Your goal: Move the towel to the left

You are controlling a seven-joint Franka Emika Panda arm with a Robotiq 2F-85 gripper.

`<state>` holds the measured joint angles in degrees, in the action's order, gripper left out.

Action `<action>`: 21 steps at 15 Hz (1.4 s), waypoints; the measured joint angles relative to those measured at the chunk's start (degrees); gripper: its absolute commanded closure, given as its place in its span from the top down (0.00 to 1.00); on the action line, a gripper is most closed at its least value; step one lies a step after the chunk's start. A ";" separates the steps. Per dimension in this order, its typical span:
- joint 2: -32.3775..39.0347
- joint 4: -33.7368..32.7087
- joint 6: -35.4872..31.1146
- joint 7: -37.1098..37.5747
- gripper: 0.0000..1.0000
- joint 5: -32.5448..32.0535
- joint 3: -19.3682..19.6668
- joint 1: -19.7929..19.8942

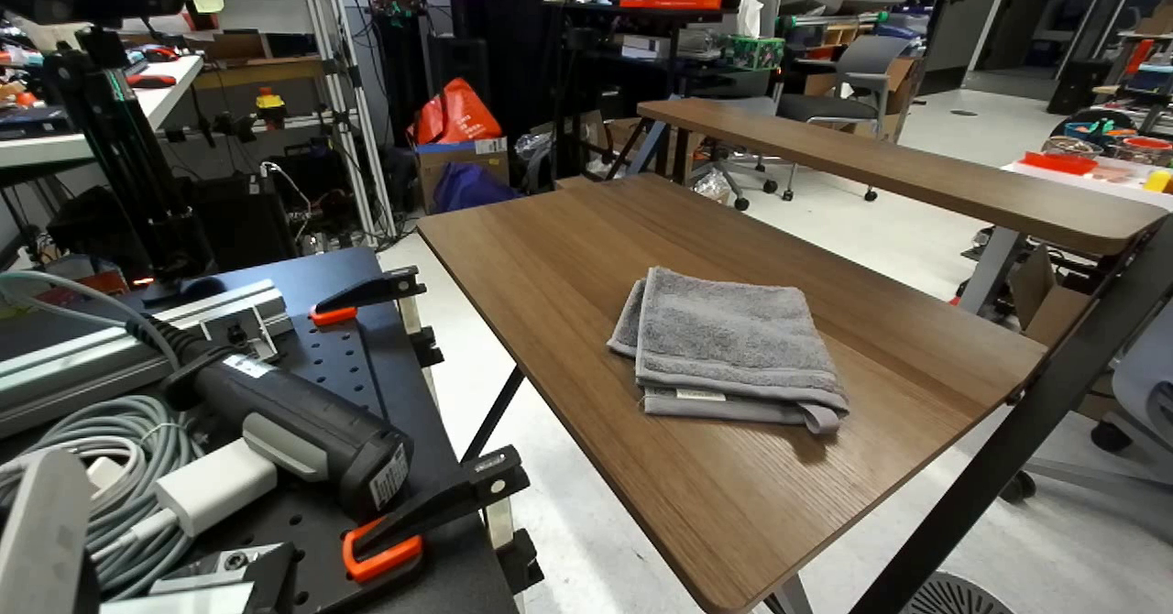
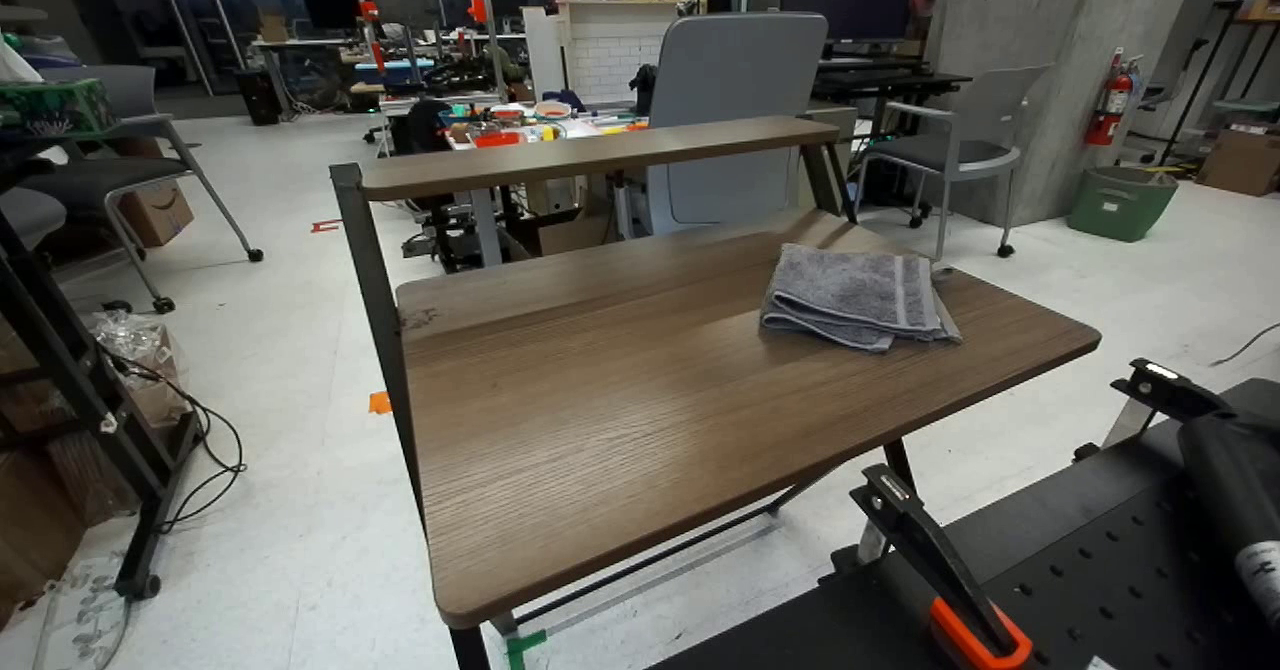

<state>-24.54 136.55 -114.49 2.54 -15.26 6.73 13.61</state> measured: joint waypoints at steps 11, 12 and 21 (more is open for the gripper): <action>12.16 -0.50 -12.13 7.24 1.00 1.03 -4.40 -6.49; 14.49 -0.97 -13.81 8.25 1.00 0.99 -5.09 -7.09; 38.33 -12.93 -19.66 13.66 1.00 0.49 -5.99 -11.03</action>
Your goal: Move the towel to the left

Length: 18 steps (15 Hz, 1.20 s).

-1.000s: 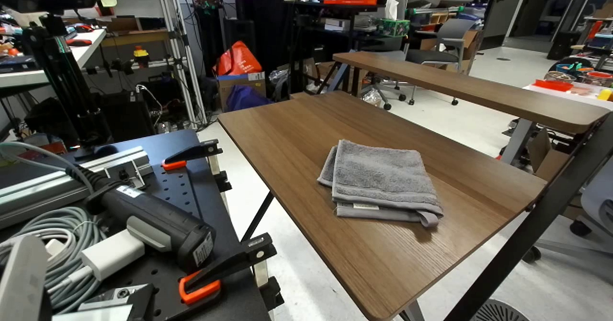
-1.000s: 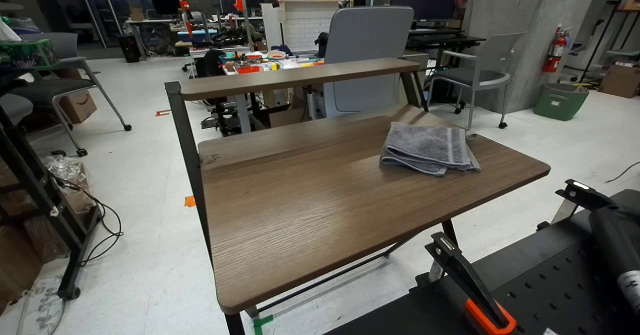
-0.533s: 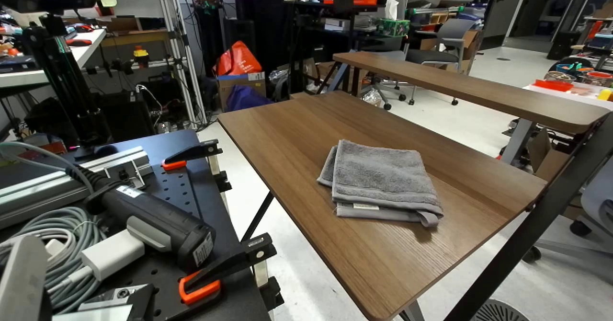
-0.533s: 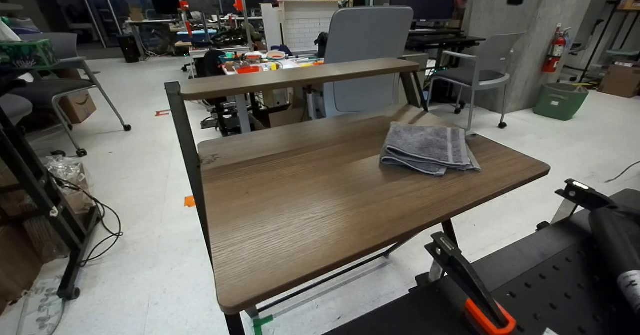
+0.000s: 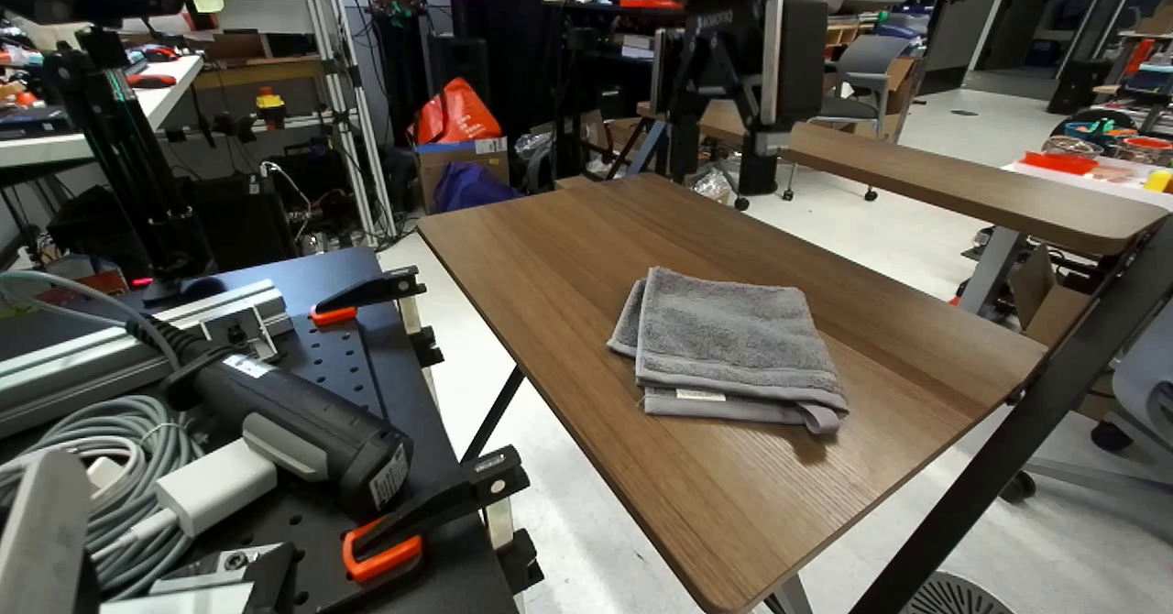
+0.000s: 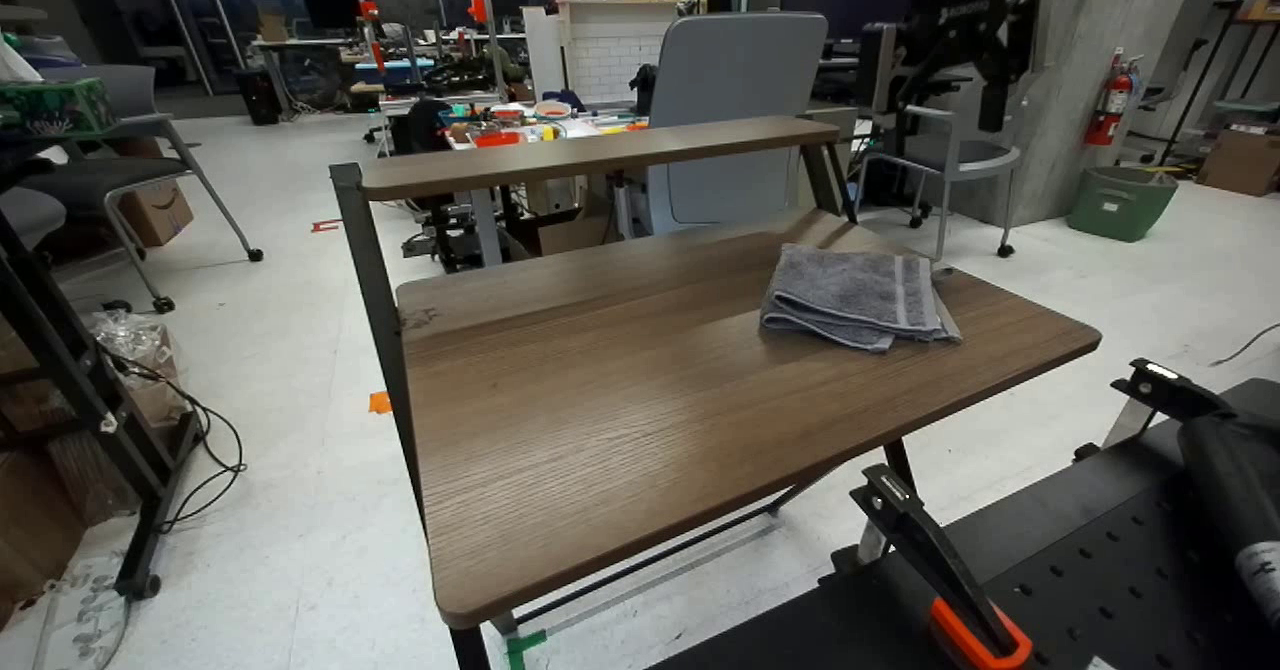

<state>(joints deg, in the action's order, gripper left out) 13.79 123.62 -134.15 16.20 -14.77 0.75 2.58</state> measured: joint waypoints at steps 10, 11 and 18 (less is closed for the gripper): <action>20.99 -16.11 0.09 0.47 1.00 0.09 3.18 -4.88; 22.32 -17.24 0.09 0.51 1.00 0.14 3.35 -5.30; 29.34 -22.44 0.08 0.52 1.00 0.35 3.72 -6.57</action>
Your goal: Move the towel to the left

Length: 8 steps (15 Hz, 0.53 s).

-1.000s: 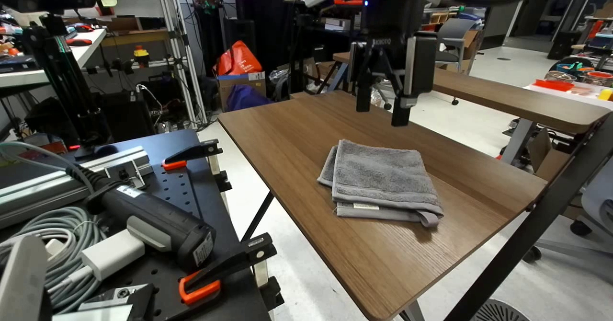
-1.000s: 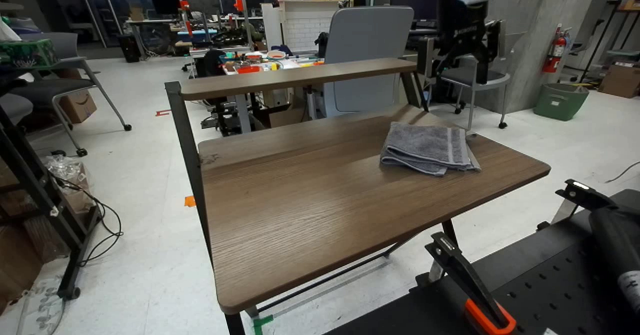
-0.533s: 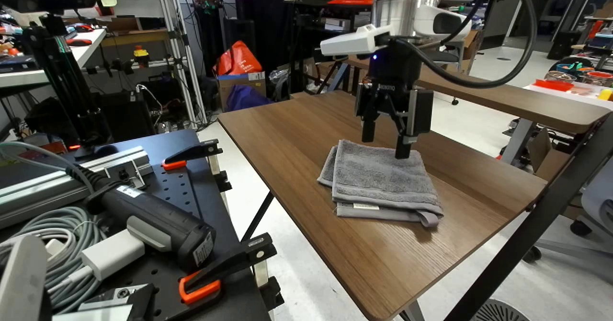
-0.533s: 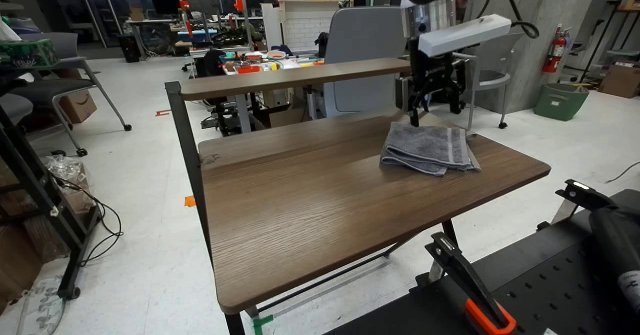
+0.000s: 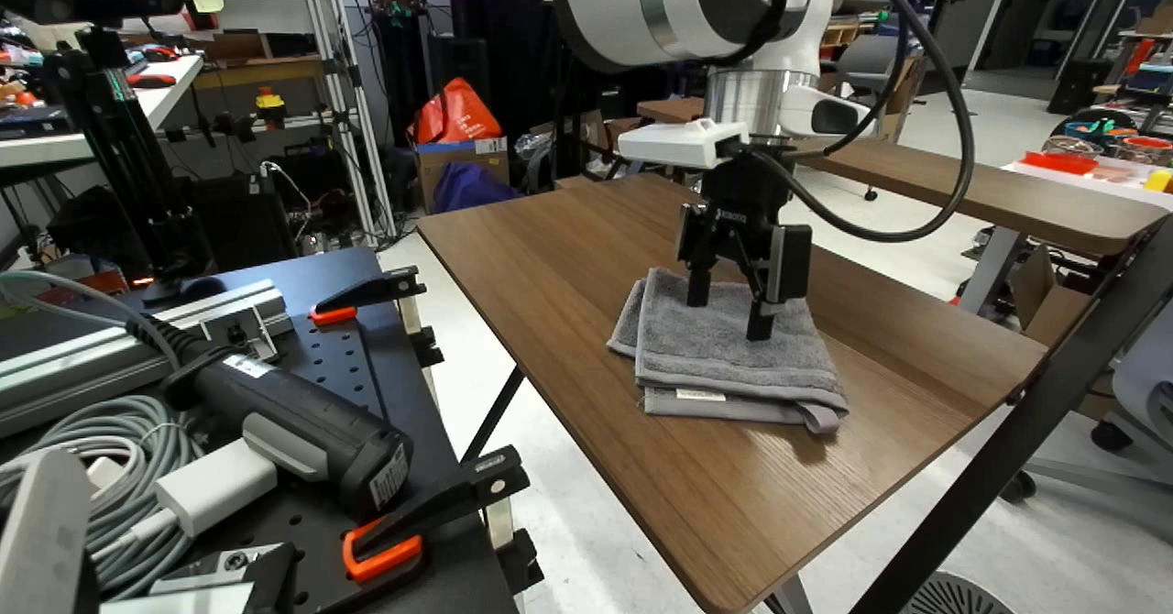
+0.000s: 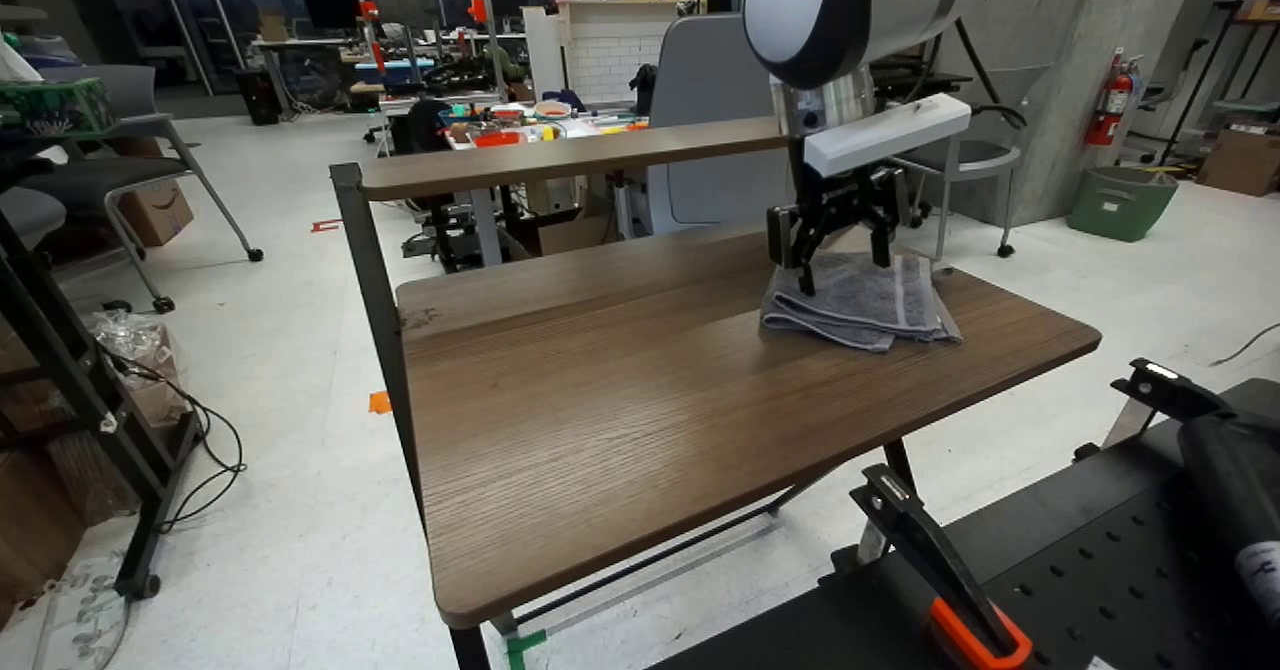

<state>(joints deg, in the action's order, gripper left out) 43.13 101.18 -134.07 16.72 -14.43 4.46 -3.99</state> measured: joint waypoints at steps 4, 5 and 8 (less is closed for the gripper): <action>2.16 -1.45 -0.07 0.00 1.00 -0.12 0.34 -1.87; 2.33 -1.54 -0.10 0.00 1.00 -0.23 0.41 -2.68; 2.34 -1.62 -0.27 0.01 1.00 -1.01 0.46 -5.90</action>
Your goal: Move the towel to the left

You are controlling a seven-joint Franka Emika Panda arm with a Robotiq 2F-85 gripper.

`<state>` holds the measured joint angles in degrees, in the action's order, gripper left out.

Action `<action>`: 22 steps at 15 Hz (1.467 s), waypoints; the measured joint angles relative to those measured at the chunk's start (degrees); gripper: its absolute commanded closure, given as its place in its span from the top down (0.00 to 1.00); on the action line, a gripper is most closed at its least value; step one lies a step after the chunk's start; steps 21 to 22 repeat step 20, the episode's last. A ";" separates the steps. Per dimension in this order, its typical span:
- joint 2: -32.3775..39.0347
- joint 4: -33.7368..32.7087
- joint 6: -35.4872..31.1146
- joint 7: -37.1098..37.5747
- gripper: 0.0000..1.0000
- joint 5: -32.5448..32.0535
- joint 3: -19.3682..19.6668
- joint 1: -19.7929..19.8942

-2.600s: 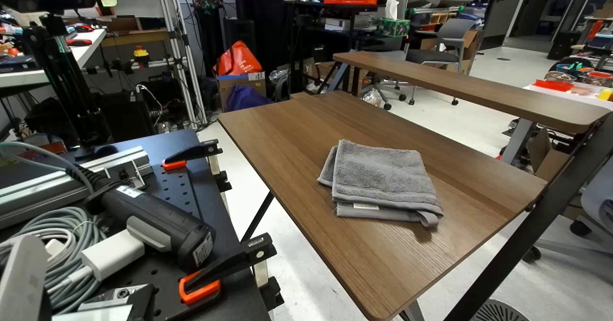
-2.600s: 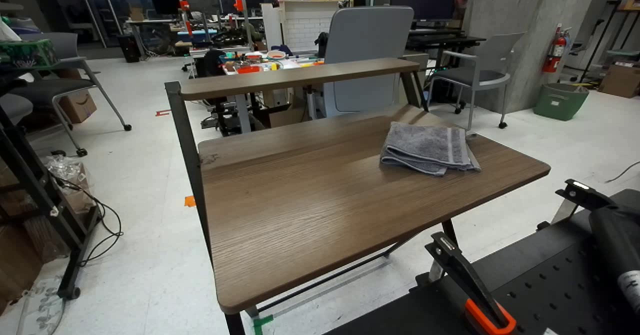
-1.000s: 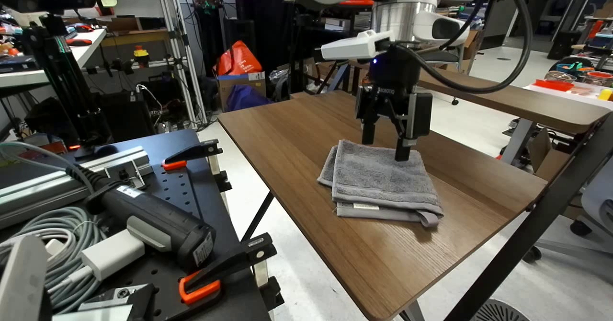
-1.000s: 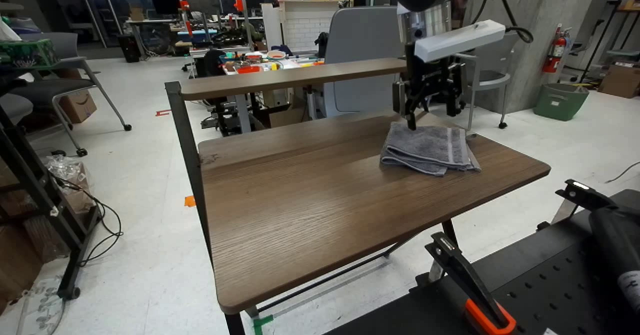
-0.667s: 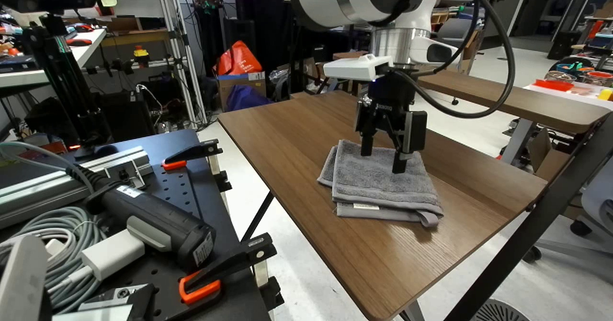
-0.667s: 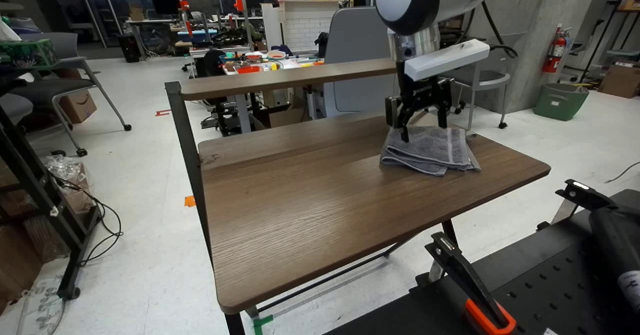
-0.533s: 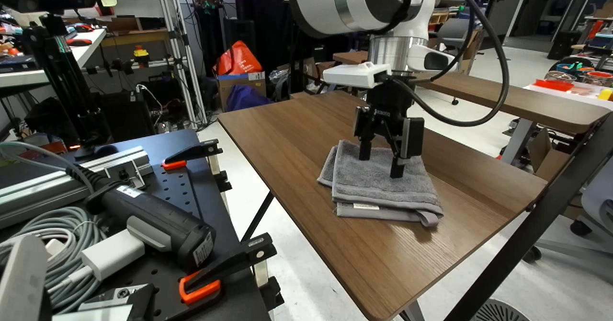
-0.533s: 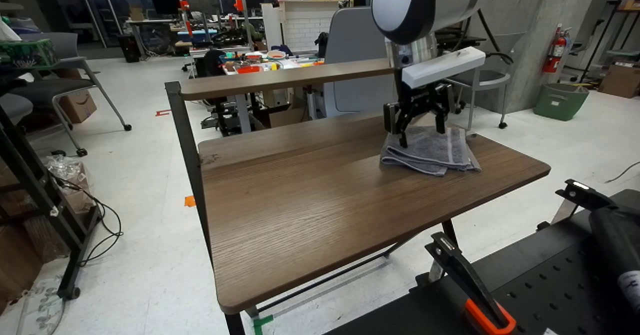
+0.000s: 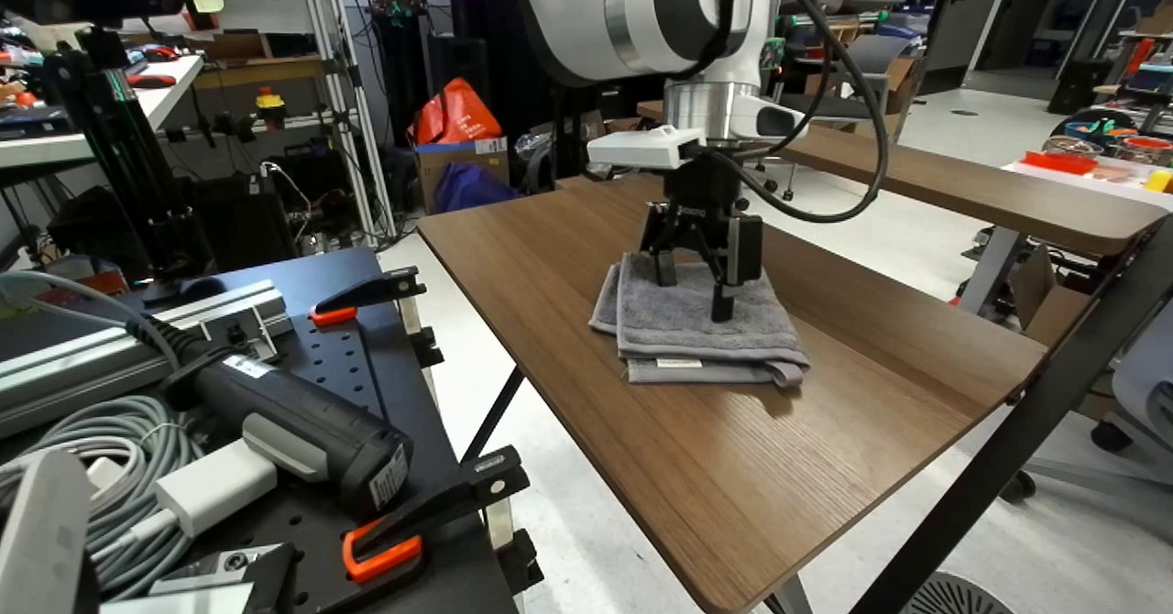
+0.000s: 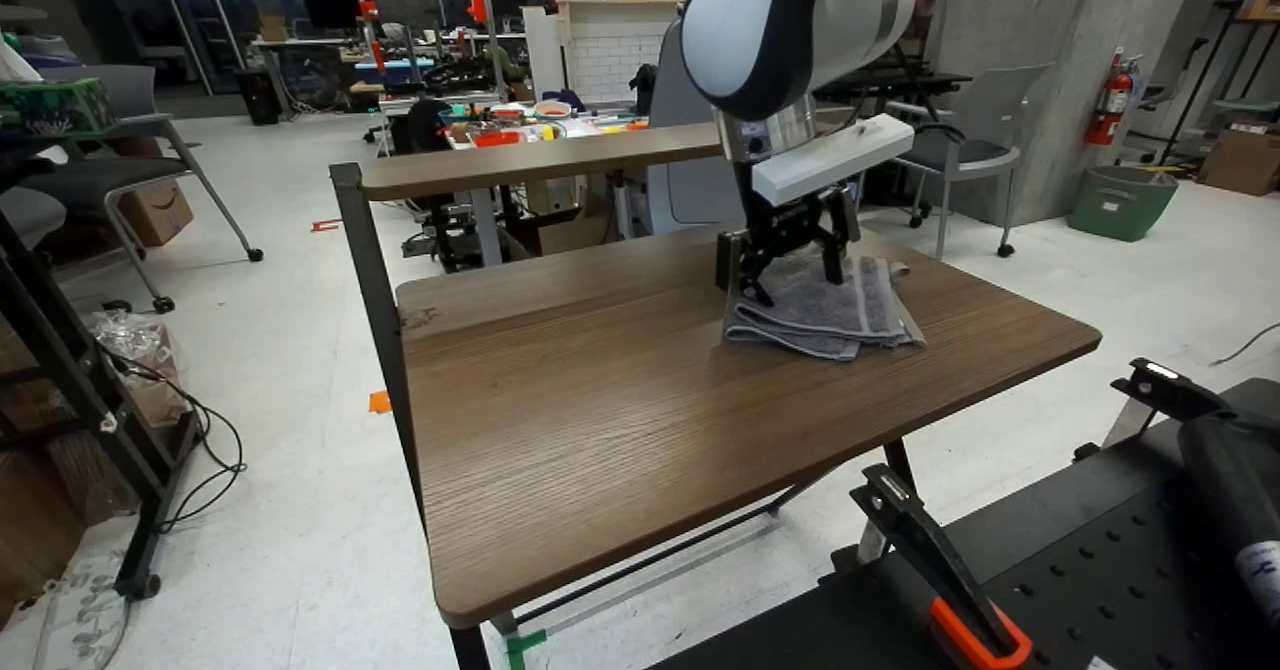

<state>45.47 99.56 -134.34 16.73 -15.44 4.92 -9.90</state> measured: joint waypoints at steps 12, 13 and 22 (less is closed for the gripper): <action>-0.84 -0.12 -0.86 1.56 1.00 -5.02 -0.13 -12.86; -1.17 -0.02 -0.86 1.80 1.00 -5.56 -0.13 -13.39; -10.71 7.80 -0.87 1.83 1.00 -8.59 1.46 -13.18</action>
